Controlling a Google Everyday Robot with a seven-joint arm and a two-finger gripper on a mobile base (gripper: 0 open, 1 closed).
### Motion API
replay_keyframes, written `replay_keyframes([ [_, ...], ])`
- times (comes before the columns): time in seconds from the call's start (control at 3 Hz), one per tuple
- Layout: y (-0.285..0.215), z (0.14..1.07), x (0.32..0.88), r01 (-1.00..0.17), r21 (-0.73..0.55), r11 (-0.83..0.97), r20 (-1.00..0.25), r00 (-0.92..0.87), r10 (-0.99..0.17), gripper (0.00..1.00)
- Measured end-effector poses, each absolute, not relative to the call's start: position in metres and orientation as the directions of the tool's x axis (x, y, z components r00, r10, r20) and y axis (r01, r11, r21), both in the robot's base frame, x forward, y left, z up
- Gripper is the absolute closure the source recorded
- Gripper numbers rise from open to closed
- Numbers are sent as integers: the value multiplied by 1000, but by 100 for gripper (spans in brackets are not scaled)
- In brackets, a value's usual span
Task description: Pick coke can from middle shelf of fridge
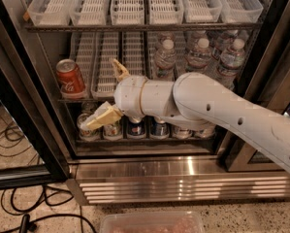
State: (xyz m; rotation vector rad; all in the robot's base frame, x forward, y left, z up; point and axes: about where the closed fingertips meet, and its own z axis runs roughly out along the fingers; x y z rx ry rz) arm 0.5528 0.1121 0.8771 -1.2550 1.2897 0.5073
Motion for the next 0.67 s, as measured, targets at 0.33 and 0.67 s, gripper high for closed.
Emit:
replay_keyframes([
  [0.33,120,868,563,-851,-405,336,-892,287,-348,0],
  [0.67,125,850,585,-847,-366,385,-910,239,-339,0],
])
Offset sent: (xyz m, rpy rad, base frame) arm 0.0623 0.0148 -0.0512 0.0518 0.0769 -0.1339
